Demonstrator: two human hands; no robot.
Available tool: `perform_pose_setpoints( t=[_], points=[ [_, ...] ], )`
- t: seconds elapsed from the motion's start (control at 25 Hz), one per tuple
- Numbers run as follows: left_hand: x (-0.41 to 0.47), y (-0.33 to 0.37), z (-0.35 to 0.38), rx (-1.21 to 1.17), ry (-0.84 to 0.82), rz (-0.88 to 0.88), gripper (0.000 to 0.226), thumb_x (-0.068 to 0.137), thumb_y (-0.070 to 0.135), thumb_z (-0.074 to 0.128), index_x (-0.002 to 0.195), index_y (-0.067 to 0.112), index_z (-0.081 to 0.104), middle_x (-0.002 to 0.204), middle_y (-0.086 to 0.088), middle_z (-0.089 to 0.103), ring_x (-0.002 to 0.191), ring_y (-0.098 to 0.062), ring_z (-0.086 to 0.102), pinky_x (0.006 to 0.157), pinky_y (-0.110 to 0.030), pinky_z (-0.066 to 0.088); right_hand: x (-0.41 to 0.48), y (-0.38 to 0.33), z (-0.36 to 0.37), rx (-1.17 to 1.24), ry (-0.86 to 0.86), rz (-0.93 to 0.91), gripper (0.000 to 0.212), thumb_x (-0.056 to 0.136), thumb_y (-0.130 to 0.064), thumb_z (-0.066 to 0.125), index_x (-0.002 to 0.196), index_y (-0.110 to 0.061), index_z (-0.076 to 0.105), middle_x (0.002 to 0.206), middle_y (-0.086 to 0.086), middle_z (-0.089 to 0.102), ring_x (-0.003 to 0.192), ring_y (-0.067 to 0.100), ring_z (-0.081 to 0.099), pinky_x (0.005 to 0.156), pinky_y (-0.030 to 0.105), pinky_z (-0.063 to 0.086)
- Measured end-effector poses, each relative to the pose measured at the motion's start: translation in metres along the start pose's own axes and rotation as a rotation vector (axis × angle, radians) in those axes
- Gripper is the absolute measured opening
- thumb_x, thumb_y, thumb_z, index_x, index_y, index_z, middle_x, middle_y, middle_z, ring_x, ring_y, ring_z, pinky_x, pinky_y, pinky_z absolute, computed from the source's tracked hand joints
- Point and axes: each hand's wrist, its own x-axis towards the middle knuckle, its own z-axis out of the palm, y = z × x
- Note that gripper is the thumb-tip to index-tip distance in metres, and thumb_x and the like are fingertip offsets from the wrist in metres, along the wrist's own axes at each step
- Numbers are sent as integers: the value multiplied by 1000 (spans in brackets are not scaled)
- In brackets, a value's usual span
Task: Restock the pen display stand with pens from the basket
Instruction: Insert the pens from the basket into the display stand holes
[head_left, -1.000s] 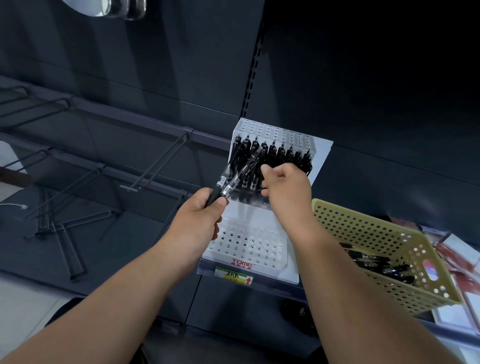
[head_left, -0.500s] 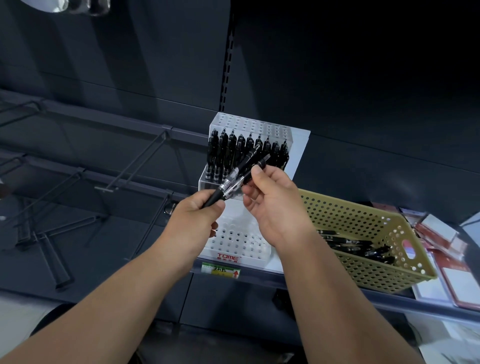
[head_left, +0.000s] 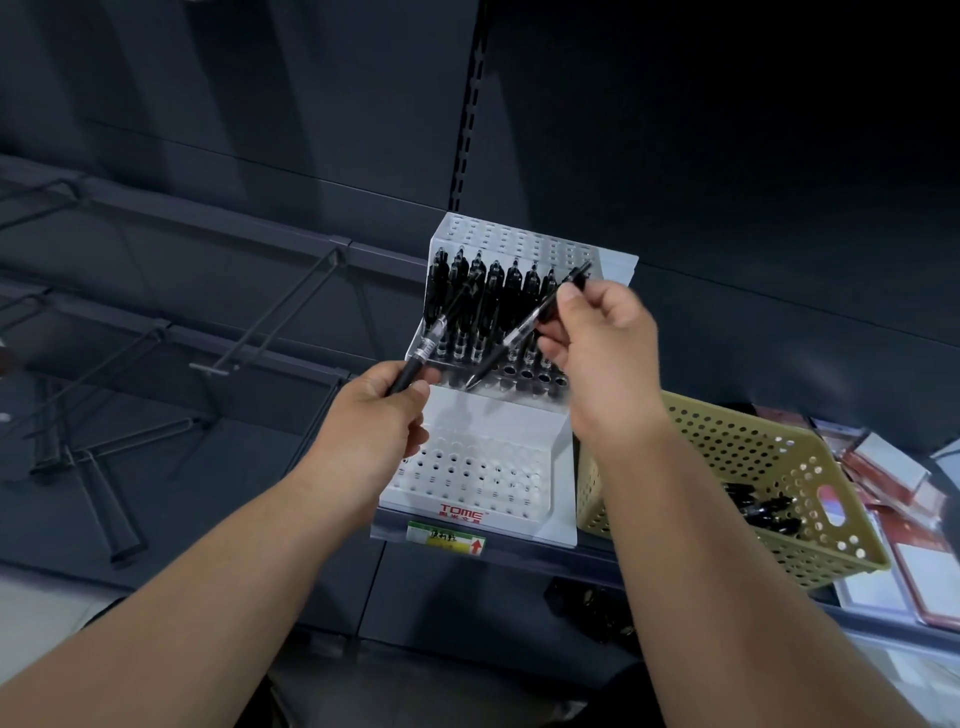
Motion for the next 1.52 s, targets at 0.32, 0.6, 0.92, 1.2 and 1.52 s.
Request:
perform_pose_setpoints(
  t=[0.32,0.6,0.92,1.2,1.52],
  points=[
    [14,-7,-9,54,-1,17,15,93,17,57,79,16,62,53,0,38,43,-10,36,57,-33,32,24,6,15,-307,8,-285,6,96,-20,57,95,-23,62,86,-9,64,81,6,61,85,34,56],
    [11,-4,-11,104,-7,9,11,94,18,56,88,14,65,58,1,42,48,-11,39,62,-34,39,29,31,19,-491,-33,-246,11,97,-23,56,104,-18,63,80,-15,56,69,1,52,69,21,43],
    [8,-4,-9,79,-28,-2,13,95,18,55,88,18,66,68,0,43,54,-12,40,64,-33,40,33,47,23,-720,-35,-278,18,99,-25,53,108,-12,62,67,-12,50,54,4,45,56,23,40],
    [-4,3,-11,112,-69,42,12,95,17,54,89,16,65,65,5,43,55,-10,42,62,-26,44,31,41,24,-715,-29,-233,17,96,-28,57,97,-12,62,72,-4,61,64,11,57,65,33,49],
    [-20,7,-3,111,-83,48,13,95,15,53,91,15,66,61,5,42,54,-9,44,60,-22,44,-15,30,16,-37,-34,102,15,100,-23,50,98,-20,65,94,2,71,82,13,67,78,30,56]
  ],
)
